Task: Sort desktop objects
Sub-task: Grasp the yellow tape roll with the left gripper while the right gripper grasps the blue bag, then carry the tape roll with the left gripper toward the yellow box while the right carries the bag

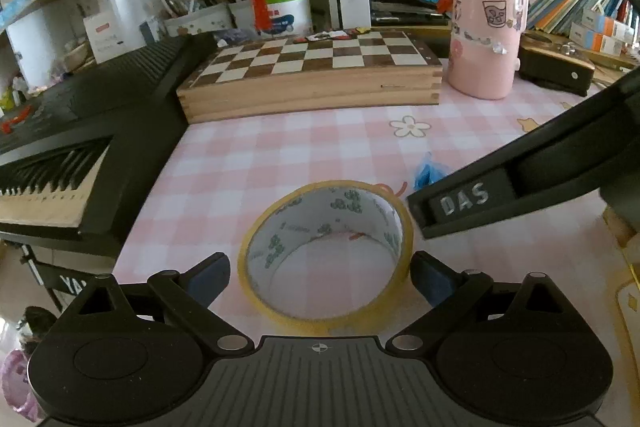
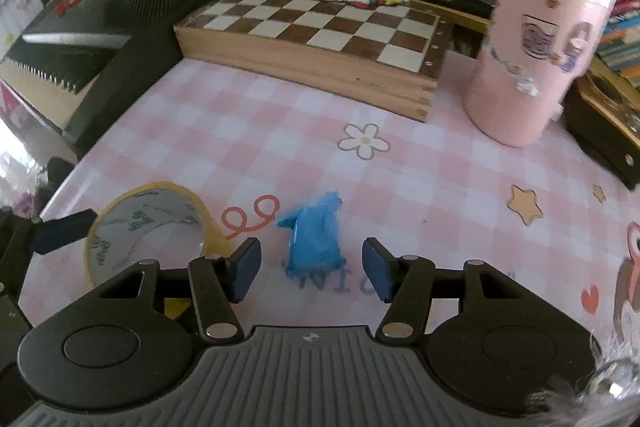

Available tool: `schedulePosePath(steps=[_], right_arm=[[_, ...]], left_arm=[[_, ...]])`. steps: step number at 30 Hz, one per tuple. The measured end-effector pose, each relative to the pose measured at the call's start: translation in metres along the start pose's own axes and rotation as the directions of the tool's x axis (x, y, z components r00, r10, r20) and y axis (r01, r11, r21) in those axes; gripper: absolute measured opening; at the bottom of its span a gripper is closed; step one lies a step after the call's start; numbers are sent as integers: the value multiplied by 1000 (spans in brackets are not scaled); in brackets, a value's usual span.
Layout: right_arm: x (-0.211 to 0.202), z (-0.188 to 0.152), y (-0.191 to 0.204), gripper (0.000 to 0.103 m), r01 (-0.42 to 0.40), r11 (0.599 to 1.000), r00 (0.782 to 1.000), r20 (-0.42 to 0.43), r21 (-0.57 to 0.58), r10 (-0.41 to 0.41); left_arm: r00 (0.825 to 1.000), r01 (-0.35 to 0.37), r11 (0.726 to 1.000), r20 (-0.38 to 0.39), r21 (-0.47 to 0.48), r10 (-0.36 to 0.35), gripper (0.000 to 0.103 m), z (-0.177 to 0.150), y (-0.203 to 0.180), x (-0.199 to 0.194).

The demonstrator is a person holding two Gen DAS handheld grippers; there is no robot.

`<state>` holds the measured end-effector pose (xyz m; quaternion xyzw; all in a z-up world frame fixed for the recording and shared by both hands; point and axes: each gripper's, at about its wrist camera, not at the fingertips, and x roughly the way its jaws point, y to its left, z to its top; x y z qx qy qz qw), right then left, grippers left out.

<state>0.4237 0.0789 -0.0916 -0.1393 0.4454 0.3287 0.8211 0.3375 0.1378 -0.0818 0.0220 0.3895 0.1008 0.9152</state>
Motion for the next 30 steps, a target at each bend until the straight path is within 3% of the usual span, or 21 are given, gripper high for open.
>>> schedulePosePath(steps=[6, 8, 10, 19, 30], right_arm=[[16, 3, -1, 50, 2, 1000, 1000, -19, -22, -2], [17, 4, 0, 44, 6, 1000, 1000, -14, -30, -6], [17, 4, 0, 27, 9, 999, 1000, -6, -37, -9], [-9, 1, 0, 26, 20, 1000, 998, 58, -10, -20], [-95, -30, 6, 25, 10, 992, 982, 186, 124, -33]], left_arm=[[1000, 18, 1000, -3, -5, -18, 97, 2, -1, 6], [1000, 22, 1000, 0, -10, -22, 91, 1, 0, 7], [999, 34, 999, 0, -21, -34, 90, 2, 2, 7], [998, 60, 997, 36, -54, -58, 89, -1, 12, -21], [985, 98, 989, 153, -115, -80, 89, -13, 34, -105]])
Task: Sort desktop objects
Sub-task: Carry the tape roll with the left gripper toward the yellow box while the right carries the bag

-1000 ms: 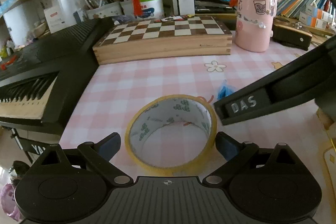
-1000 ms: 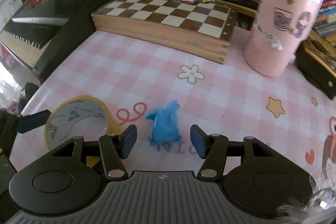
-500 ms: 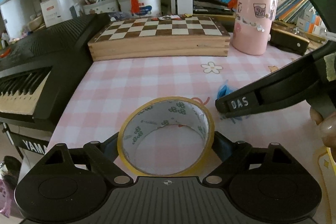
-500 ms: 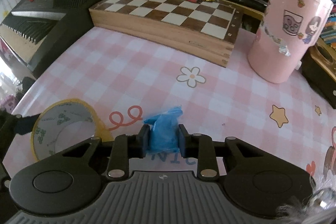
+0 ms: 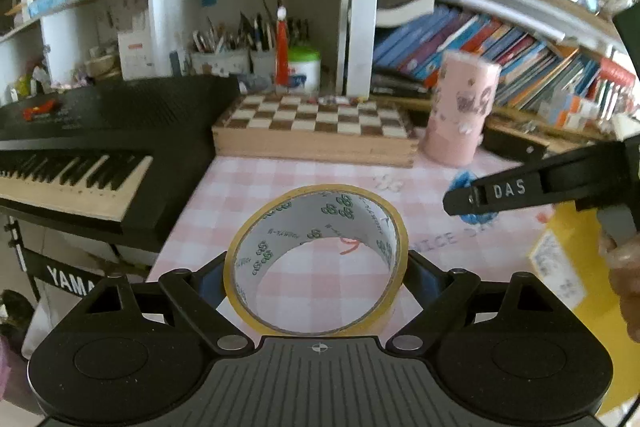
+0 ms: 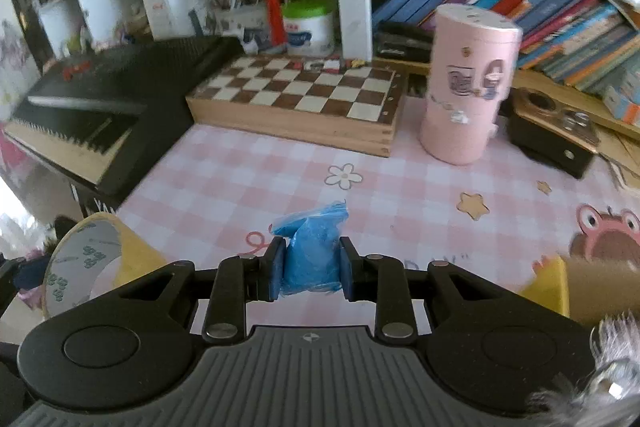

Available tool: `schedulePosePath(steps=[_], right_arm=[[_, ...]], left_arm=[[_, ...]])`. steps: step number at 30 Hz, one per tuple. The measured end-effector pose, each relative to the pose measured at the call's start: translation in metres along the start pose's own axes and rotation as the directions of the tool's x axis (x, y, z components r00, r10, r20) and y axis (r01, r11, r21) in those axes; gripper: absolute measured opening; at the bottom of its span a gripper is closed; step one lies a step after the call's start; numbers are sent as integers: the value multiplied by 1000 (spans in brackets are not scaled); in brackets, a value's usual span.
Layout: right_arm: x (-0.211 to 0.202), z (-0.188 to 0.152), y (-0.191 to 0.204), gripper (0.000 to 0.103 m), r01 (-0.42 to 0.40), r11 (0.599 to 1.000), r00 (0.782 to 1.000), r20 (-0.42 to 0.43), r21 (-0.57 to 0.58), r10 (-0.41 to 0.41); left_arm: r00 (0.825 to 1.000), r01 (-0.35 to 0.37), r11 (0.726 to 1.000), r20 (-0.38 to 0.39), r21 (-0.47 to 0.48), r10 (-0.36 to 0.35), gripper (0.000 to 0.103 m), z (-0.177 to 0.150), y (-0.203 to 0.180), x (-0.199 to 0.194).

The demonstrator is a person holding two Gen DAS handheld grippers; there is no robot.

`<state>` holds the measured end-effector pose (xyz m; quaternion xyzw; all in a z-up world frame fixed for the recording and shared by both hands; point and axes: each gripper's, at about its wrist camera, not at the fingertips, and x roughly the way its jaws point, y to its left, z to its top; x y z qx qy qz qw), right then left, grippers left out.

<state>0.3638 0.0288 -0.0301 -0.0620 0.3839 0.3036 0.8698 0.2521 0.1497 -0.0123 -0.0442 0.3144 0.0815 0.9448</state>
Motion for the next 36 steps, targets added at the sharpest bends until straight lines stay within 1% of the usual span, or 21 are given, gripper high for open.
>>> schedulePosePath(steps=[9, 15, 25, 28, 32, 36], right_arm=[[-73, -40, 14, 25, 13, 1000, 998, 68, 18, -14], [-113, -80, 26, 25, 25, 999, 997, 66, 28, -27], [-163, -150, 58, 25, 49, 996, 998, 44, 80, -53], [-178, -169, 69, 25, 72, 994, 996, 46, 84, -76], [-197, -199, 84, 25, 116, 989, 992, 49, 92, -120], [-214, -227, 91, 25, 143, 980, 989, 29, 140, -148]], left_arm=[[996, 61, 998, 71, 16, -62, 89, -9, 3, -70], [990, 103, 994, 89, 39, -106, 89, -25, 3, -104], [981, 164, 983, 90, 78, -171, 89, -57, 7, -157], [977, 186, 977, 82, 103, -195, 89, -69, 6, -172], [969, 228, 962, 64, 149, -240, 89, -85, 0, -188], [955, 280, 940, 46, 193, -294, 89, -97, -6, -200]])
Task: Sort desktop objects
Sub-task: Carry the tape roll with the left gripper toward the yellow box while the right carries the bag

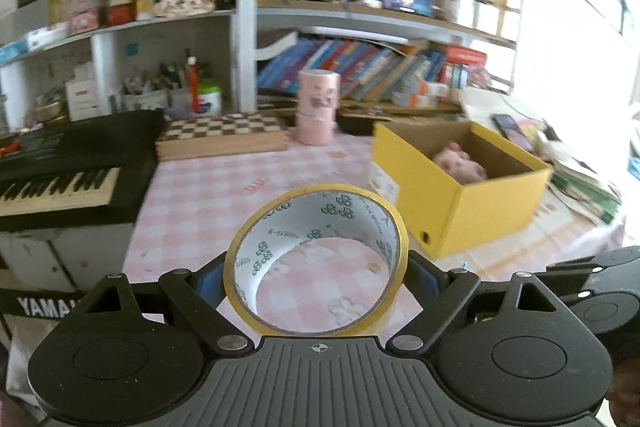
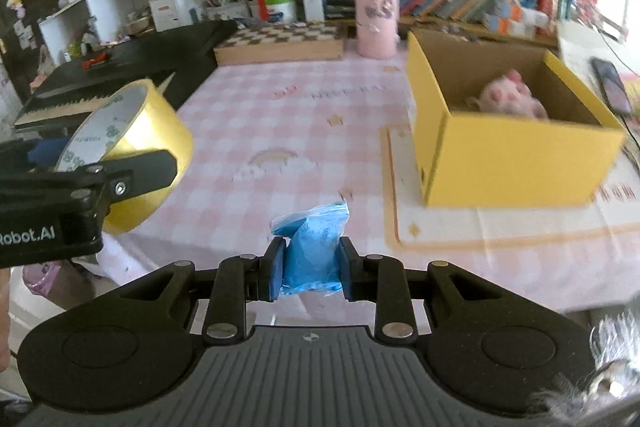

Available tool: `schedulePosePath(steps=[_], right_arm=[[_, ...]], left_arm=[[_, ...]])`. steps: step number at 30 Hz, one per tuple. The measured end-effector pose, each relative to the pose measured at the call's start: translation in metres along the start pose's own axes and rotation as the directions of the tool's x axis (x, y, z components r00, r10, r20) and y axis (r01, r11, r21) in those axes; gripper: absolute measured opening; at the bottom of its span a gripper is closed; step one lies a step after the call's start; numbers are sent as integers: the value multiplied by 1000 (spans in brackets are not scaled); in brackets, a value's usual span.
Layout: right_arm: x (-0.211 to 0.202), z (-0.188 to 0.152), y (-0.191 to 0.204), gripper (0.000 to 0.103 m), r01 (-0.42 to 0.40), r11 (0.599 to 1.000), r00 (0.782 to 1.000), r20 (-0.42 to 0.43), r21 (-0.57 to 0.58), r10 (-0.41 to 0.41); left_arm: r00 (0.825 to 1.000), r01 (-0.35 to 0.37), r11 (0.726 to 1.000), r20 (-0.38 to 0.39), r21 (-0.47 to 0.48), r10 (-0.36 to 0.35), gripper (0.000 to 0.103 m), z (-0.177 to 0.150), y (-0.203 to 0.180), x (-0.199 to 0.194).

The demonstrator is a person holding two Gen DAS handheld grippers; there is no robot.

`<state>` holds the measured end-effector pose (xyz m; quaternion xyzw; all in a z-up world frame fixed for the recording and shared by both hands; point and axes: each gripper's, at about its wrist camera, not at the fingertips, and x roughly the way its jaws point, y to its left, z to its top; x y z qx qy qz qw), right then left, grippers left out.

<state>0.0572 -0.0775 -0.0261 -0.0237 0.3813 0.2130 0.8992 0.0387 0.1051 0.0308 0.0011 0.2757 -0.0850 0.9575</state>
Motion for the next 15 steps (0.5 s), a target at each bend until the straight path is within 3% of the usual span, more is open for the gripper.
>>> schedulePosePath(steps=[15], right_arm=[[-44, -43, -26, 25, 149, 981, 989, -40, 125, -145]], left_arm=[[986, 162, 983, -48, 89, -158, 89, -10, -45, 3]])
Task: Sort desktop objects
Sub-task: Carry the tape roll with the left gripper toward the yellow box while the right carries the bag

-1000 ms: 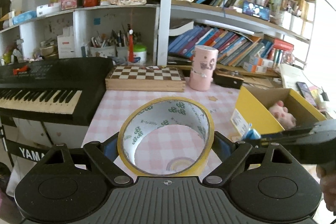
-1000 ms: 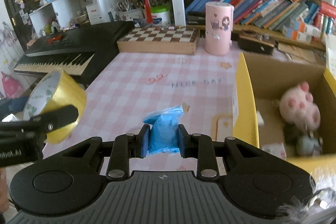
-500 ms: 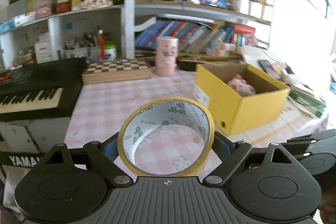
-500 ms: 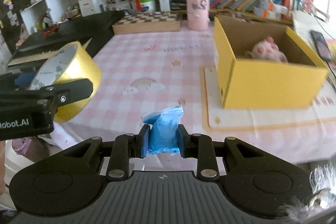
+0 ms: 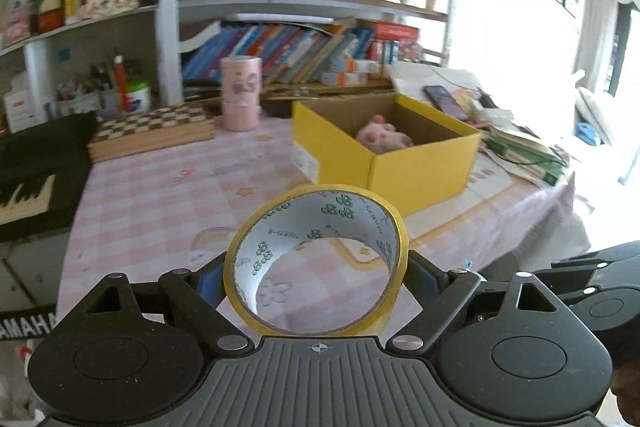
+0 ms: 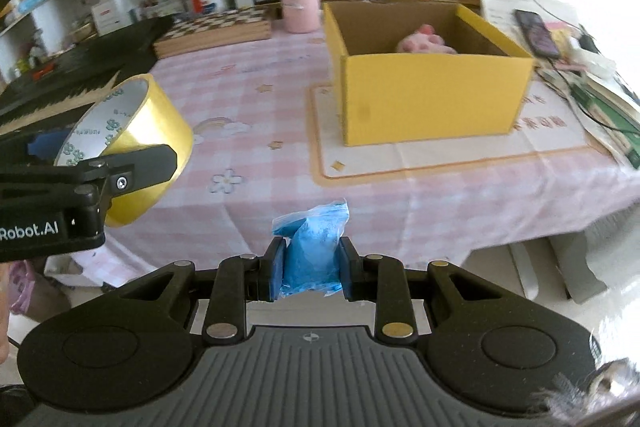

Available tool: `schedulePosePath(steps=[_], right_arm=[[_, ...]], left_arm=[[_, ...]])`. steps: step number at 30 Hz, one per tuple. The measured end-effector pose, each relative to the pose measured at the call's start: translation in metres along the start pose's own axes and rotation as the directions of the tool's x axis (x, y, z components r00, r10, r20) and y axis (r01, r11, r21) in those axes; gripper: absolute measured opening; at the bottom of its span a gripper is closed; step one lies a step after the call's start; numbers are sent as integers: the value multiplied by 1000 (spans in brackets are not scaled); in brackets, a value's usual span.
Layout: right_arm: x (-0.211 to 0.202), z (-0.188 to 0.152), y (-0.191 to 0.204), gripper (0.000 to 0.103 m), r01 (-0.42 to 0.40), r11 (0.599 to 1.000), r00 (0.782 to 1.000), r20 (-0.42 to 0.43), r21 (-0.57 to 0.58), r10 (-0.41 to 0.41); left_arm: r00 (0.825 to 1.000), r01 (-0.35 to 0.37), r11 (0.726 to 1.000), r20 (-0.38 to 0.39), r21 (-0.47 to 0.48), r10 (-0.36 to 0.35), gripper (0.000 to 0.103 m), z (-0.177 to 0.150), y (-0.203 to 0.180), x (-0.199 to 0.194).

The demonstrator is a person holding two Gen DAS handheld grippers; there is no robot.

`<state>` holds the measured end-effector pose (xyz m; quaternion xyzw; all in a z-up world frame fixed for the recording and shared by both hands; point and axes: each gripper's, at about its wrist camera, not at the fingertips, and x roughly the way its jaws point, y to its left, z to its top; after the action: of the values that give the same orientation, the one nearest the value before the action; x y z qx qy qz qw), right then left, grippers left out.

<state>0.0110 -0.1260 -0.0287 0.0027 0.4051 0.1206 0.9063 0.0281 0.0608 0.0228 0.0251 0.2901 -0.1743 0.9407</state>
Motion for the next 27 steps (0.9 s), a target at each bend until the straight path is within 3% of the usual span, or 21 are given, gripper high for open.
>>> schedulePosePath(steps=[9, 27], right_arm=[[-8, -8, -27, 25, 29, 998, 1000, -2, 53, -29], [7, 15, -114, 25, -8, 999, 999, -43, 39, 10]], left_arm=[[999, 45, 998, -15, 51, -44, 89, 3, -28, 11], [997, 29, 997, -68, 68, -24, 89, 28, -102, 65]])
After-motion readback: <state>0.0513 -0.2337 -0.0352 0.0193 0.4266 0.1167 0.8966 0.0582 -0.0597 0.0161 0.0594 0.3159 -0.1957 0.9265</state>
